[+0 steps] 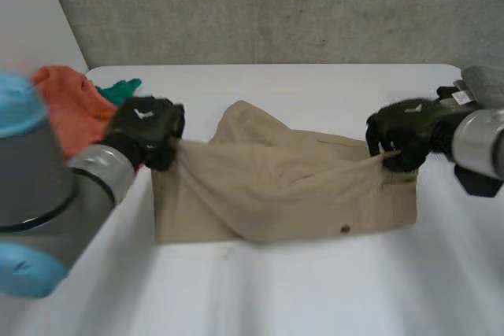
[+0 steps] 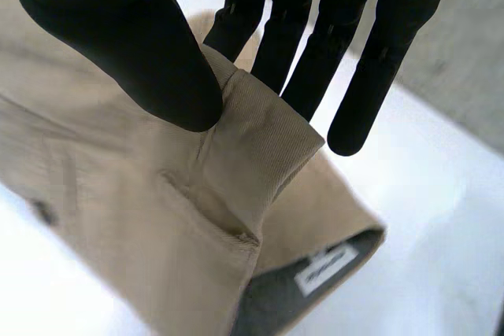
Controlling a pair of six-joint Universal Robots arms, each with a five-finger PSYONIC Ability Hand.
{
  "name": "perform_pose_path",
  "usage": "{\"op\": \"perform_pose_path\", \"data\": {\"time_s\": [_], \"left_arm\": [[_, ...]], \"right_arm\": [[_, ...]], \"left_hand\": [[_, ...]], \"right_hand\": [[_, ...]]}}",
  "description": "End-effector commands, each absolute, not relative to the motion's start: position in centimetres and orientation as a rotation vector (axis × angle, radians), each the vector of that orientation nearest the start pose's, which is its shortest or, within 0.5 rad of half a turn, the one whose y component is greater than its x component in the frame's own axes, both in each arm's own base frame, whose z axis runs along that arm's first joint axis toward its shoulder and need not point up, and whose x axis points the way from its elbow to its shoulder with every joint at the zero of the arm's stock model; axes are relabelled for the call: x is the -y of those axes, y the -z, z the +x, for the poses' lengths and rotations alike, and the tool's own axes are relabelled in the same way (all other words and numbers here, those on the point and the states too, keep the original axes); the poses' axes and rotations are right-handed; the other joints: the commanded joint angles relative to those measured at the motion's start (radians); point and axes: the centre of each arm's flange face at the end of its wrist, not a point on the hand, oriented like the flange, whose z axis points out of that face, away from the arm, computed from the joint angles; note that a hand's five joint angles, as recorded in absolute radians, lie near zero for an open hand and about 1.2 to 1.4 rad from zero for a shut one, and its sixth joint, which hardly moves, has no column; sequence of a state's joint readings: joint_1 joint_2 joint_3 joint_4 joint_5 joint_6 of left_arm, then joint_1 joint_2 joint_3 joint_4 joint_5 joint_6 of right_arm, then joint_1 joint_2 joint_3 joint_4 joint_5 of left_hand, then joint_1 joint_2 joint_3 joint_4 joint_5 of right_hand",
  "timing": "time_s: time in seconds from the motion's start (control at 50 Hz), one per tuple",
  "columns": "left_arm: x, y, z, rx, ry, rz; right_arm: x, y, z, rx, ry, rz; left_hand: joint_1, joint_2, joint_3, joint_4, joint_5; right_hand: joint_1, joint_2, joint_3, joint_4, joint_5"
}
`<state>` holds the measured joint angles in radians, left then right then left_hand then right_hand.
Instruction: Fold the laundry.
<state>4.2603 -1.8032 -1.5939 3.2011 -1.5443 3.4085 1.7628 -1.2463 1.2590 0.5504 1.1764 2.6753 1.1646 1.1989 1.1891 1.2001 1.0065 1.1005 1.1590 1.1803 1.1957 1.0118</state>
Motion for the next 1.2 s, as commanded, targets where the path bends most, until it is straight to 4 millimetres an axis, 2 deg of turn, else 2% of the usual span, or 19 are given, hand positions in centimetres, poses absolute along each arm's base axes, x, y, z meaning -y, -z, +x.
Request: {"op": "perform_pose_path", "data": {"time_s": [0.02, 0.06, 0.08, 0.12, 0.14, 0.2, 0.28, 0.34, 0.44, 0.58, 0.6, 0.66, 0.68, 0.76, 0.84, 0.92, 1.02, 1.1, 1.2], "left_arm": [[30.3, -24.6, -29.4, -2.094, 2.295, 0.940], [31.5, -27.6, -29.9, -1.936, 2.460, 0.880], [32.4, -31.1, -30.3, -1.746, 2.633, 0.822], [32.8, -34.8, -30.4, -1.542, 2.797, 0.766], [32.5, -38.6, -30.4, -1.329, 2.951, 0.711], [31.9, -44.1, -29.9, -1.004, 3.183, 0.580], [32.3, -46.4, -28.7, -0.939, 3.255, 0.432], [32.9, -45.6, -27.9, -1.077, 3.191, 0.400], [33.3, -41.5, -27.1, -1.369, 3.052, 0.426], [31.4, -32.9, -26.5, -1.724, 2.838, 0.534], [30.9, -30.5, -26.5, -1.801, 2.787, 0.563], [30.0, -26.9, -26.5, -1.914, 2.701, 0.616], [29.3, -24.2, -26.6, -1.994, 2.630, 0.662], [27.2, -18.3, -26.6, -2.156, 2.424, 0.789], [25.0, -15.5, -26.2, -2.244, 2.253, 0.902], [22.1, -16.8, -26.0, -2.224, 2.184, 1.013], [19.2, -18.6, -24.9, -2.282, 2.026, 1.093], [16.4, -19.6, -23.8, -2.377, 1.831, 1.176], [11.1, -20.8, -22.5, -2.495, 1.468, 1.400]], "right_arm": [[32.8, -24.0, 24.5, -2.288, 1.637, -1.058], [34.0, -25.8, 25.0, -2.212, 1.797, -1.006], [35.0, -28.4, 25.6, -2.097, 1.987, -0.934], [35.5, -31.3, 26.1, -1.972, 2.145, -0.862], [35.5, -34.6, 26.4, -1.819, 2.302, -0.780], [35.0, -40.9, 26.3, -1.484, 2.551, -0.606], [34.8, -45.2, 25.6, -1.209, 2.700, -0.497], [34.8, -44.8, 25.8, -1.235, 2.675, -0.542], [35.3, -40.8, 26.3, -1.411, 2.539, -0.636], [35.4, -33.0, 26.8, -1.597, 2.354, -0.755], [35.5, -30.5, 26.9, -1.650, 2.296, -0.778], [35.5, -26.4, 26.8, -1.744, 2.197, -0.808], [35.4, -23.5, 26.8, -1.810, 2.126, -0.828], [34.3, -17.4, 26.4, -1.977, 1.974, -0.903], [32.7, -14.8, 25.5, -2.083, 1.867, -0.981], [30.7, -14.9, 25.0, -2.150, 1.777, -1.044], [28.2, -17.8, 24.2, -2.201, 1.679, -1.125], [26.0, -20.3, 23.3, -2.265, 1.546, -1.224], [21.9, -22.3, 21.9, -2.356, 1.214, -1.449]], "left_hand": [[0.232, 0.197, 0.207, 0.196, 0.215], [0.232, 0.197, 0.207, 0.196, 0.215], [0.232, 0.197, 0.207, 0.196, 0.215], [0.232, 0.197, 0.207, 0.196, 0.215], [0.232, 0.197, 0.207, 0.196, 0.215], [0.232, 0.197, 0.207, 0.196, 0.215], [0.232, 0.197, 0.207, 0.196, 0.215], [0.232, 0.197, 0.207, 0.196, 0.215], [0.232, 0.197, 0.207, 0.196, 0.215], [0.232, 0.197, 0.207, 0.196, 0.215], [0.232, 0.197, 0.207, 0.196, 0.215], [0.232, 0.197, 0.207, 0.196, 0.215], [0.232, 0.197, 0.207, 0.196, 0.215], [0.232, 0.197, 0.207, 0.196, 0.215], [0.232, 0.197, 0.207, 0.196, 0.215], [0.232, 0.197, 0.207, 0.196, 0.215], [0.232, 0.197, 0.207, 0.196, 0.215], [0.232, 0.197, 0.207, 0.196, 0.215], [0.232, 0.197, 0.207, 0.196, 0.215]], "right_hand": [[0.296, 0.237, 0.216, 0.201, 0.210], [0.296, 0.237, 0.216, 0.201, 0.210], [0.296, 0.237, 0.216, 0.201, 0.210], [0.296, 0.237, 0.216, 0.201, 0.210], [0.296, 0.237, 0.216, 0.201, 0.210], [0.296, 0.237, 0.216, 0.201, 0.210], [0.296, 0.237, 0.216, 0.201, 0.210], [0.296, 0.237, 0.216, 0.201, 0.210], [0.296, 0.237, 0.216, 0.201, 0.210], [0.296, 0.237, 0.216, 0.201, 0.210], [0.296, 0.237, 0.216, 0.201, 0.210], [0.296, 0.237, 0.216, 0.201, 0.210], [0.296, 0.237, 0.216, 0.201, 0.210], [0.296, 0.237, 0.216, 0.201, 0.210], [0.296, 0.237, 0.216, 0.201, 0.210], [0.296, 0.237, 0.216, 0.201, 0.210], [0.296, 0.237, 0.216, 0.201, 0.210], [0.296, 0.237, 0.216, 0.201, 0.210], [0.296, 0.237, 0.216, 0.201, 0.210]]}}
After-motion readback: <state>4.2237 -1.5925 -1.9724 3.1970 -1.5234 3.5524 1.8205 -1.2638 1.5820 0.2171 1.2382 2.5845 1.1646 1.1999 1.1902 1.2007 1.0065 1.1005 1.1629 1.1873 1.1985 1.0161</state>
